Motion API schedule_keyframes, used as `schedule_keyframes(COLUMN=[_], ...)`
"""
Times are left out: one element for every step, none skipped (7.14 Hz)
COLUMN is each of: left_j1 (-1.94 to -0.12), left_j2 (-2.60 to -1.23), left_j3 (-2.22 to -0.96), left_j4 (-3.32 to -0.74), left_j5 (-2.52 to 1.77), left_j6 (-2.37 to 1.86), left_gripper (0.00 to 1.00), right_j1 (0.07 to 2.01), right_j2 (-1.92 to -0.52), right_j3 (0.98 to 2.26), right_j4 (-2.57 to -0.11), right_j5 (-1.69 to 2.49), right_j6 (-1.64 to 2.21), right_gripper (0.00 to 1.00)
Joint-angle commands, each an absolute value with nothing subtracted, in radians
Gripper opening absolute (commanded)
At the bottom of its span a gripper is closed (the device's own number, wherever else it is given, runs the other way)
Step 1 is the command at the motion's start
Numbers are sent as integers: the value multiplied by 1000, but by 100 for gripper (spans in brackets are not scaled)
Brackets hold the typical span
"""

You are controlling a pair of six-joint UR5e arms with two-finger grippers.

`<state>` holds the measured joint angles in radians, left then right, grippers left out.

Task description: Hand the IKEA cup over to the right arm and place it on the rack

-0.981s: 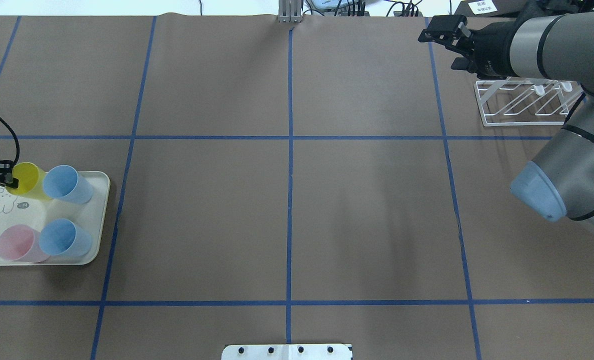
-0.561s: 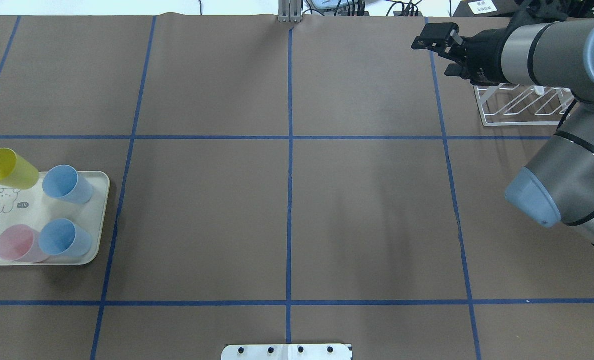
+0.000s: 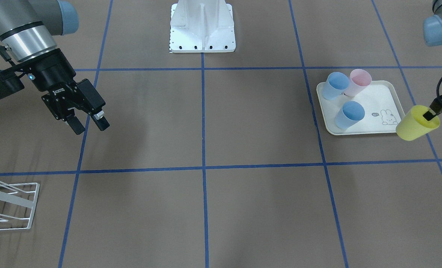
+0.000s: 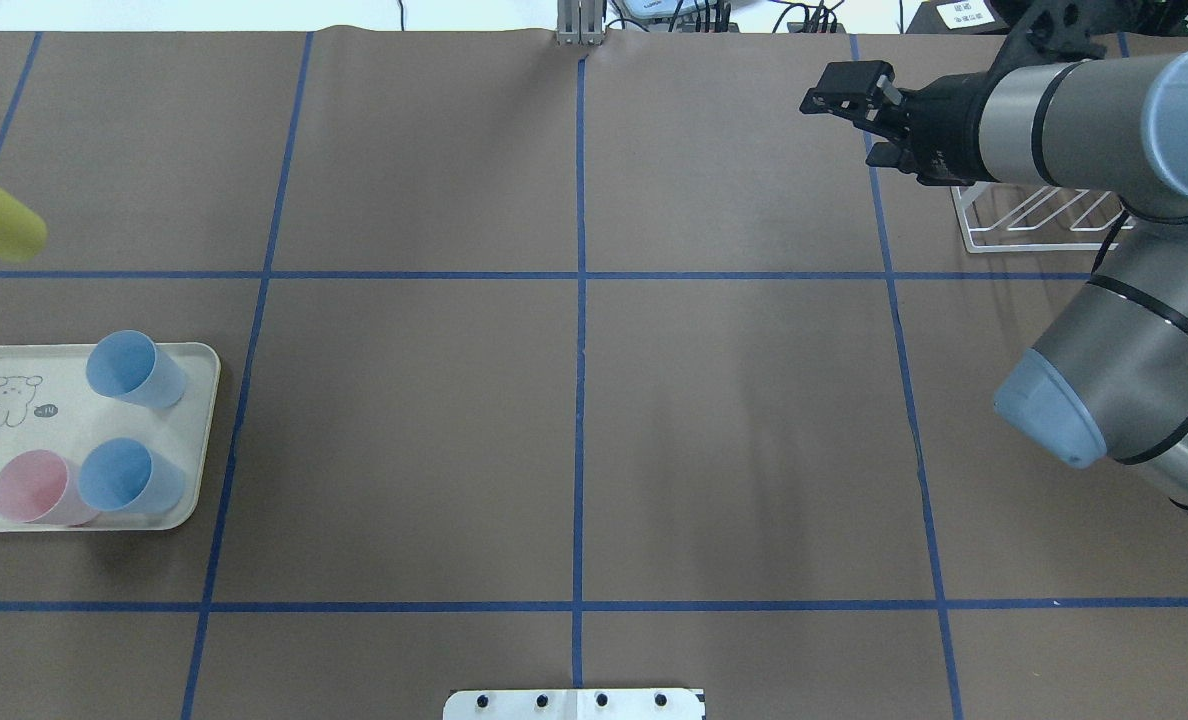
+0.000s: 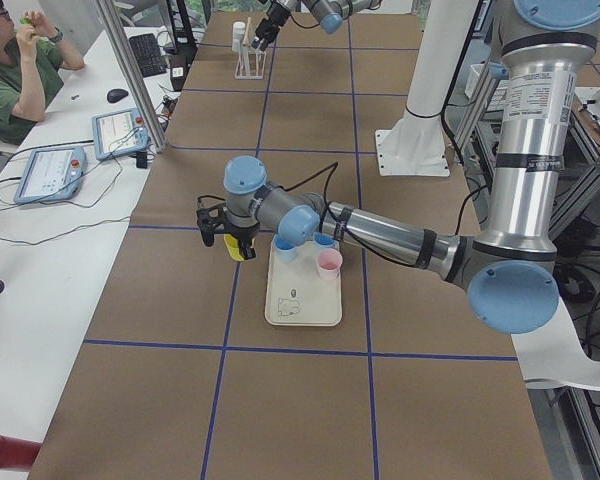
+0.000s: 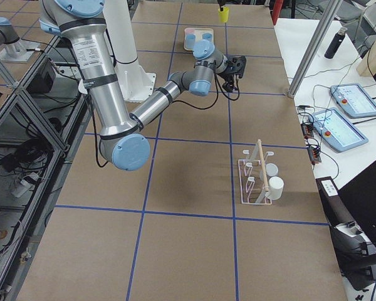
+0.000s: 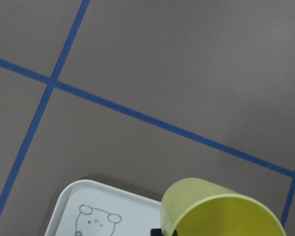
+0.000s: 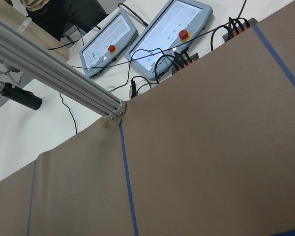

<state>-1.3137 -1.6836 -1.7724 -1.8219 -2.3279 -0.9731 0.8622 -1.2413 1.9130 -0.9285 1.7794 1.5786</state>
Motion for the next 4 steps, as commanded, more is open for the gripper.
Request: schedule_keyframes(left_j1=[-1280,-1213,-1137,-1059], left_j2=[-1854,-1893,-1911,-1913], left_j3=[-1779,-1793,-1792,-1790], left_j4=[-1779,-1830,-1958,-2103], left_j5=[-2293,-2284,-2225,-2150], left_j6=[-1241,-1417,-1633,-1831], left_gripper=[0,0,0,0], right_j1=[832,819,805,804], right_j2=[-1232,-1230,-1230,-1227], right_j3=[1899,1901,1908,1911], right_j4=[-811,-804,-802,-801], right_j5=[1775,1776,1776,1781], right_j6=[1702,1716,1717,1742], right_gripper=[100,100,100,100])
